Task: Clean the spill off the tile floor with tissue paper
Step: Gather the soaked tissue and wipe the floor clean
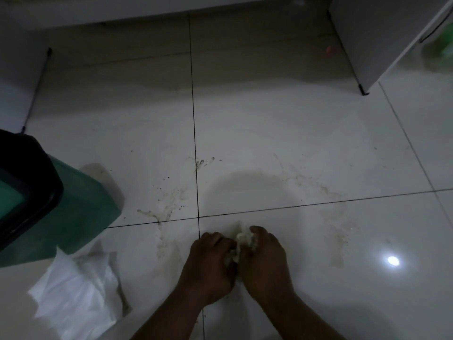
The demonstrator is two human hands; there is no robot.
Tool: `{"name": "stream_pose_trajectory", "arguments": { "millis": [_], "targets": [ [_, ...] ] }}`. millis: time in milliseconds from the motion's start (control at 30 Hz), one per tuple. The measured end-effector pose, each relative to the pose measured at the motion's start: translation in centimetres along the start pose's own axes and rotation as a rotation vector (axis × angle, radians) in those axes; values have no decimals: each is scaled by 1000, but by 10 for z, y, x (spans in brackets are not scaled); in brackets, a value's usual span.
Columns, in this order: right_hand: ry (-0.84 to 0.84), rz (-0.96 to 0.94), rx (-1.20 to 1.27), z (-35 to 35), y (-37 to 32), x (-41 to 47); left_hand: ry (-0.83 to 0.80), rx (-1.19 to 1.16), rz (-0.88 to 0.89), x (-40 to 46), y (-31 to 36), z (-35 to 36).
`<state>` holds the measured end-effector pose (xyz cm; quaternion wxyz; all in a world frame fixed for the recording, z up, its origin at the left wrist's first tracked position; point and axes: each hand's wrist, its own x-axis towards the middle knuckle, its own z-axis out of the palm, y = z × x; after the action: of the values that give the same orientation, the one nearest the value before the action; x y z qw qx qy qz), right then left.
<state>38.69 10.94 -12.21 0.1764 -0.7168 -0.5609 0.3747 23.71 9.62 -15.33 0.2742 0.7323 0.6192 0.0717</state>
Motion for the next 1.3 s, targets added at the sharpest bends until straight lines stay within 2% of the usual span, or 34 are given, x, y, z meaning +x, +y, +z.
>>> {"name": "stream_pose_trajectory", "arguments": {
  "millis": [167, 233, 367, 533, 600, 733, 833, 1033, 1200, 1300],
  "targets": [
    [-258, -141, -231, 41, -17, -16, 26, 96, -3, -9, -20, -10],
    [-302, -159, -333, 46, -16, -24, 39, 116, -2, -14, -26, -14],
    [-230, -358, -553, 31, 4, -32, 66, 104, 31, -25, -33, -15],
    [-510, -571, -796, 2, 47, -9, 121, 94, -5, -26, -34, -15],
    [-545, -622, -841, -8, 52, -2, 131, 81, -19, -26, -32, -13],
    [-536, -667, -747, -20, 50, 9, 110, 81, -2, -22, -24, -11],
    [-376, -670, -621, -20, 43, 14, 77, 83, -23, -18, -16, -12],
    [-120, -494, -384, -4, 25, 26, -2, 119, 10, -14, -6, -14],
    [-162, -467, -369, 1, 30, 17, -35, 139, -22, -2, -6, -15],
    [-107, -234, -203, -10, 35, 34, -40, 136, -15, 4, -9, -15]
  ]
}}
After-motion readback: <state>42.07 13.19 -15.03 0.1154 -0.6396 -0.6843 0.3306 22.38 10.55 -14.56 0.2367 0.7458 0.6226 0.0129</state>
